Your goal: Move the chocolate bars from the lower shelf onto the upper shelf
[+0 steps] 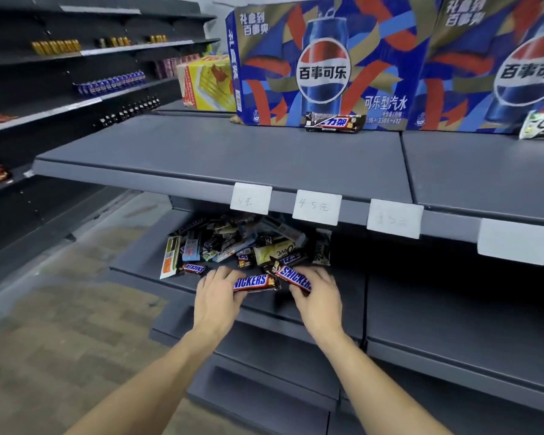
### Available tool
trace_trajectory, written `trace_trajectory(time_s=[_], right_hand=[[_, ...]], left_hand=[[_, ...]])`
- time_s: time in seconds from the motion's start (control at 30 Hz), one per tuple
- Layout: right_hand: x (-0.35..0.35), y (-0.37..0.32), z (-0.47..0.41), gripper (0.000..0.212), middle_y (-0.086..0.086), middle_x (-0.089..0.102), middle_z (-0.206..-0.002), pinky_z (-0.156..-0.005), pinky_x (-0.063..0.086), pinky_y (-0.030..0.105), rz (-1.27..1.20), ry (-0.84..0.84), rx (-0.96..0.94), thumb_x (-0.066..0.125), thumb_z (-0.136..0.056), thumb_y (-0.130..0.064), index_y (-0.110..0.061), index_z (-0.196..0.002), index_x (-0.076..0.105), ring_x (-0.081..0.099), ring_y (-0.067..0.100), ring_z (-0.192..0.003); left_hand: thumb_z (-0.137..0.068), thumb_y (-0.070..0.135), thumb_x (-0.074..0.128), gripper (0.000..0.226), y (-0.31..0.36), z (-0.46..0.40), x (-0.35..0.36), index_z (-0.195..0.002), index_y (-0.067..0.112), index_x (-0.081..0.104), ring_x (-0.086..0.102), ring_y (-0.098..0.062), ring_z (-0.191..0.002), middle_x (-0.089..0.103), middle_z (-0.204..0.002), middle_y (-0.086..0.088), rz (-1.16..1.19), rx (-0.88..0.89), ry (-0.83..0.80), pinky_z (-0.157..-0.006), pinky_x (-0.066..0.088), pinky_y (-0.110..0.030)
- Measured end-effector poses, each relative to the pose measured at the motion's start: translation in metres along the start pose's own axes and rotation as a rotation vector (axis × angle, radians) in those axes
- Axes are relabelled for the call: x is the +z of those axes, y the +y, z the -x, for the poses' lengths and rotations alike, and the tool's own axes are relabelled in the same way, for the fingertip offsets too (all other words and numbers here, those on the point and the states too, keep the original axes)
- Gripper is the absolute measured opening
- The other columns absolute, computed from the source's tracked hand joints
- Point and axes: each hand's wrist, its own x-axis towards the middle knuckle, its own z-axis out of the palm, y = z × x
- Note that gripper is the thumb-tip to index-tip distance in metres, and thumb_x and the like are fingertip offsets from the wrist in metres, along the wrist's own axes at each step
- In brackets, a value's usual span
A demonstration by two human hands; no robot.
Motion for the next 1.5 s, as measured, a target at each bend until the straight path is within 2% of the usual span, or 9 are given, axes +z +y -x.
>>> trace_trajectory(time_s=[0.27, 0.37, 0.5, 0.67, 0.97, 1.2, 1.37, 1.5], right_hand=[[-0.042, -0.029, 0.038, 0.035, -0.023, 0.057, -0.114, -0.084, 0.046, 0.025, -0.015, 0.073, 0.020, 0.070, -0.087, -0.026, -0.037, -0.119, 0.065, 0.049, 0.005, -0.105], [-0.059, -0.052, 0.055, 0.035, -0.023, 0.057, -0.113, -0.088, 0.046, 0.025, -0.019, 0.122, -0.012, 0.071, -0.087, -0.025, -0.035, -0.120, 0.064, 0.049, 0.003, -0.104], [-0.089, -0.078, 0.077, 0.034, -0.023, 0.059, -0.112, -0.087, 0.047, 0.024, -0.006, 0.170, -0.044, 0.069, -0.088, -0.028, -0.035, -0.121, 0.064, 0.053, 0.003, -0.105], [-0.142, -0.102, 0.099, 0.033, -0.021, 0.060, -0.113, -0.087, 0.049, 0.026, 0.068, 0.248, -0.085, 0.067, -0.087, -0.028, -0.035, -0.120, 0.064, 0.054, 0.003, -0.106], [-0.261, -0.112, 0.117, 0.033, -0.019, 0.061, -0.109, -0.084, 0.049, 0.024, 0.203, 0.388, -0.128, 0.066, -0.086, -0.027, -0.034, -0.118, 0.064, 0.053, 0.005, -0.102], [-0.378, -0.058, 0.147, 0.032, -0.017, 0.060, -0.109, -0.078, 0.048, 0.020, 0.349, 0.463, -0.098, 0.069, -0.084, -0.026, -0.031, -0.116, 0.066, 0.055, 0.004, -0.098], [-0.458, -0.021, 0.163, 0.035, -0.013, 0.066, -0.106, -0.080, 0.052, 0.032, 0.496, 0.444, -0.063, 0.065, -0.087, -0.030, -0.034, -0.121, 0.061, 0.057, 0.011, -0.097], [-0.502, 0.002, 0.167, 0.036, -0.007, 0.065, -0.117, -0.089, 0.051, 0.032, 0.493, 0.423, -0.081, 0.066, -0.091, -0.025, -0.029, -0.126, 0.059, 0.057, 0.015, -0.107]], left_hand=[[-0.081, 0.034, 0.073, 0.033, 0.010, 0.022, -0.036, -0.112, 0.036, 0.063, 0.053, -0.013, -0.103, 0.056, -0.108, 0.014, 0.070, 0.112, 0.084, -0.094, 0.037, -0.031], [-0.082, 0.035, 0.073, 0.034, 0.010, 0.031, -0.059, -0.115, 0.033, 0.064, 0.053, -0.014, -0.103, 0.057, -0.107, 0.012, 0.097, 0.193, 0.115, -0.095, 0.037, -0.032], [-0.078, 0.033, 0.078, 0.034, 0.011, 0.041, -0.090, -0.110, 0.028, 0.068, 0.057, -0.019, -0.095, 0.060, -0.100, 0.008, 0.068, 0.324, 0.212, -0.086, 0.043, -0.036], [-0.078, 0.030, 0.077, 0.032, 0.039, 0.052, -0.126, -0.109, 0.027, 0.068, 0.056, -0.019, -0.094, 0.060, -0.099, 0.007, 0.135, 0.444, 0.303, -0.087, 0.041, -0.036], [-0.077, 0.030, 0.079, 0.030, 0.139, 0.063, -0.187, -0.105, 0.025, 0.069, 0.054, -0.017, -0.090, 0.059, -0.095, 0.008, 0.210, 0.582, 0.367, -0.082, 0.038, -0.033], [-0.078, 0.032, 0.078, 0.032, 0.260, 0.083, -0.202, -0.108, 0.025, 0.070, 0.054, -0.015, -0.090, 0.061, -0.098, 0.008, 0.254, 0.655, 0.380, -0.079, 0.036, -0.029], [-0.083, 0.031, 0.073, 0.035, 0.360, 0.109, -0.207, -0.117, 0.023, 0.067, 0.056, -0.017, -0.094, 0.063, -0.108, 0.004, 0.287, 0.670, 0.347, -0.080, 0.047, -0.035], [-0.088, 0.032, 0.068, 0.035, 0.412, 0.123, -0.205, -0.122, 0.024, 0.064, 0.060, -0.019, -0.098, 0.066, -0.114, 0.003, 0.268, 0.642, 0.330, -0.080, 0.048, -0.035]])
